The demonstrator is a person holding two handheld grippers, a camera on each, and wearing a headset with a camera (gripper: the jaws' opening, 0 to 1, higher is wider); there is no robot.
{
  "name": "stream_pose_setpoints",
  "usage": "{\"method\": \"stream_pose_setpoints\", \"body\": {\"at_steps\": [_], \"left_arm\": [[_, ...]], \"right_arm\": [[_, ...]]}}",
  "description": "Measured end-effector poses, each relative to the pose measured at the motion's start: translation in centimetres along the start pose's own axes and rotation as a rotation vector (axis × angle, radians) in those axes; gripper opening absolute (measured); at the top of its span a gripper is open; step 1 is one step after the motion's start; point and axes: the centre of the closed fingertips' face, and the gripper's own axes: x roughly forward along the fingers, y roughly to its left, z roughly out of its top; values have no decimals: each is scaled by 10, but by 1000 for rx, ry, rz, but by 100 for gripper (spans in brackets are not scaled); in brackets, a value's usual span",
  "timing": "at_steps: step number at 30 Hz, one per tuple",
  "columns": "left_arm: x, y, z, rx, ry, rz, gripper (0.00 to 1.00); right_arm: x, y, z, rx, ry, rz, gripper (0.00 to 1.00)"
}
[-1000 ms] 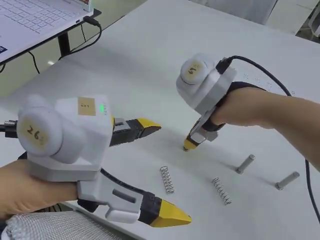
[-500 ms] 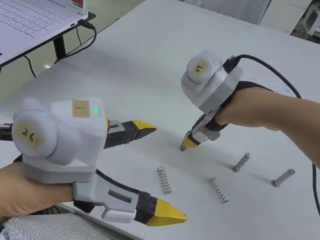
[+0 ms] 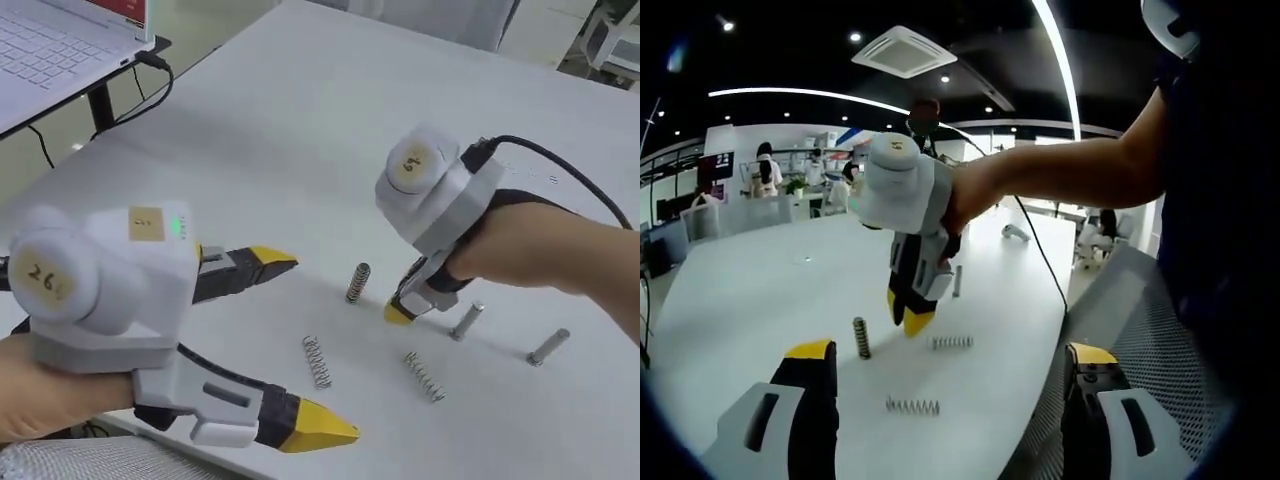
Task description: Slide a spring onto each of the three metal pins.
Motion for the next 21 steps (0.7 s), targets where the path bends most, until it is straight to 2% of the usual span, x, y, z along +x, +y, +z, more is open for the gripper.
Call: {"method": "stream_pose_setpoints", "body": {"at_steps": [4, 8, 15, 21], "left_arm": [[1, -2, 0, 4, 4, -8, 91], [1, -4, 0, 9, 8, -14, 90], [3, -7, 2, 17, 9, -24, 90], [1, -8, 0, 19, 15, -27, 89]], "right_arm": [[2, 7, -13, 37, 15, 16, 12], [3, 13, -19, 66, 16, 28, 13], [11, 15, -33, 122, 38, 25, 13], [15, 15, -35, 171, 36, 34, 13]]}}
